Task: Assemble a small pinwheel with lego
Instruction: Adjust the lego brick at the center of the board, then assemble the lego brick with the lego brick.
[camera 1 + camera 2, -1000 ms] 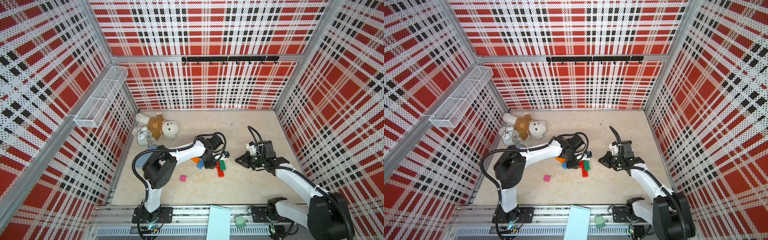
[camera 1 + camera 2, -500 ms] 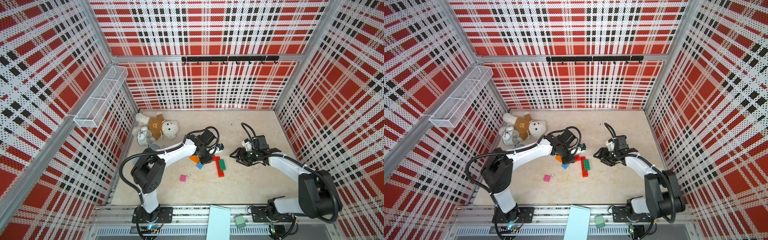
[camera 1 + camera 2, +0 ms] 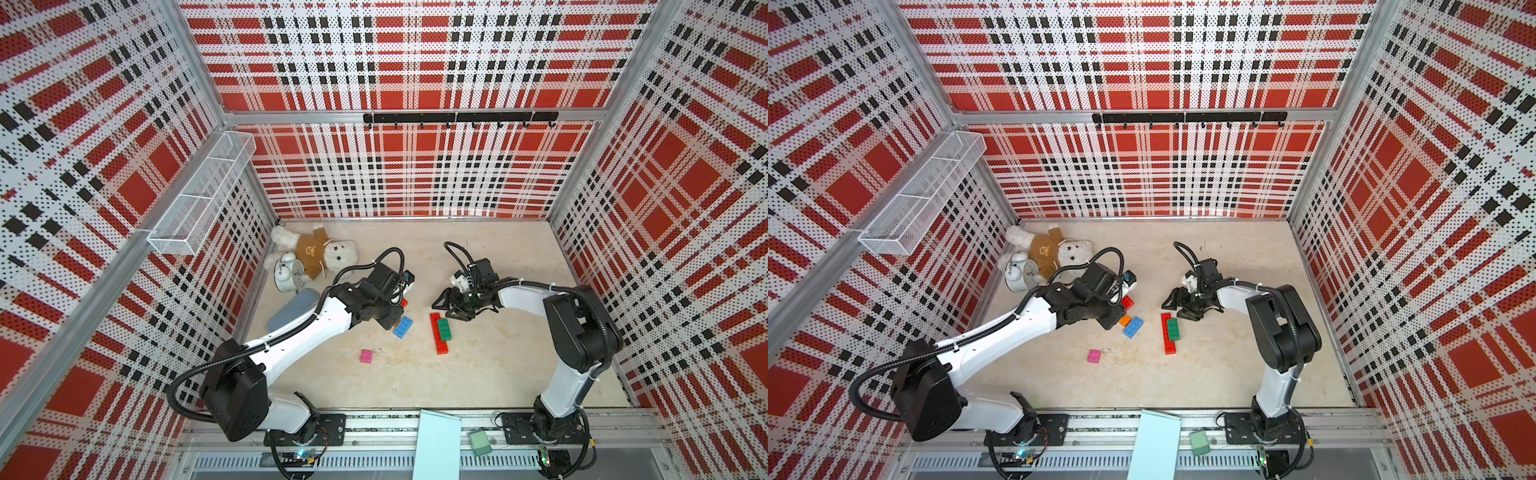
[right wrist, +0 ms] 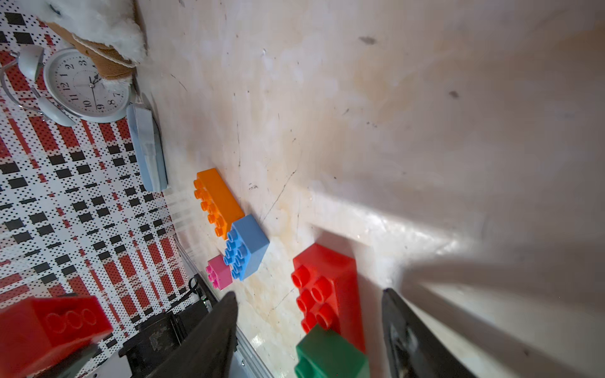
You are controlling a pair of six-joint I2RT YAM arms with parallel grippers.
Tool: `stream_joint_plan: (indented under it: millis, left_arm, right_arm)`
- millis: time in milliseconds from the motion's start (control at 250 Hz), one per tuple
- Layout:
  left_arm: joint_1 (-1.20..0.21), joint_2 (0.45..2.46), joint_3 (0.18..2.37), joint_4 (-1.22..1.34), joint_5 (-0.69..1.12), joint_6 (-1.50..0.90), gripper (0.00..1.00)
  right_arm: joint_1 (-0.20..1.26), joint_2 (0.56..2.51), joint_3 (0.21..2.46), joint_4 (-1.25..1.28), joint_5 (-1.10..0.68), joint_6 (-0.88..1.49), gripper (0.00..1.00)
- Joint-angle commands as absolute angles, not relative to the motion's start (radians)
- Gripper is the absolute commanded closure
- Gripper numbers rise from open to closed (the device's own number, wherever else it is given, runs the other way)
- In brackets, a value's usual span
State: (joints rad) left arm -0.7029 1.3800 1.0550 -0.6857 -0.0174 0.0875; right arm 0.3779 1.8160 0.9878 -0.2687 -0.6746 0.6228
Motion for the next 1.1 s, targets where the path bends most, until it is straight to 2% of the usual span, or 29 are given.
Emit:
stream_joint_plan:
  millis: [0,196,372,532,700,892,1096]
  left_arm:
    - [-0.720,1.304,1.019,-0.680,-0.001,0.039,0.75]
    - [-0.830,1.347,1.017,-0.650,0.055,0.092,0.74]
    - [-0.908,1.484,1.087,-0.654,0.120,0.201,0.75]
    - [-0.892,1.628,1.169,-0.692,0.201,0.339,0.76]
    - [-0.857,1.761,1.266,-0.781,0.196,0.455,0.77]
    - [-0.780,1.810,1.321,-0.800,0.229,0.499,0.77]
    - [-0.770,1.868,1.384,-0.844,0.247,0.538,0.77]
  right_arm:
    - [0.388,1.836,1.006,-0.203,-0.716,0.651,0.31]
    - [0.372,1.808,0.993,-0.137,-0.773,0.683,0.30]
    - [0.267,1.717,0.937,-0.180,-0.711,0.698,0.32]
    - [0.212,1.597,0.875,-0.256,-0.704,0.654,0.31]
    - [0.176,1.475,0.797,-0.314,-0.705,0.629,0.29]
    - [0.130,1.378,0.751,-0.381,-0.714,0.593,0.27]
    - [0.119,1.330,0.747,-0.430,-0.709,0.576,0.27]
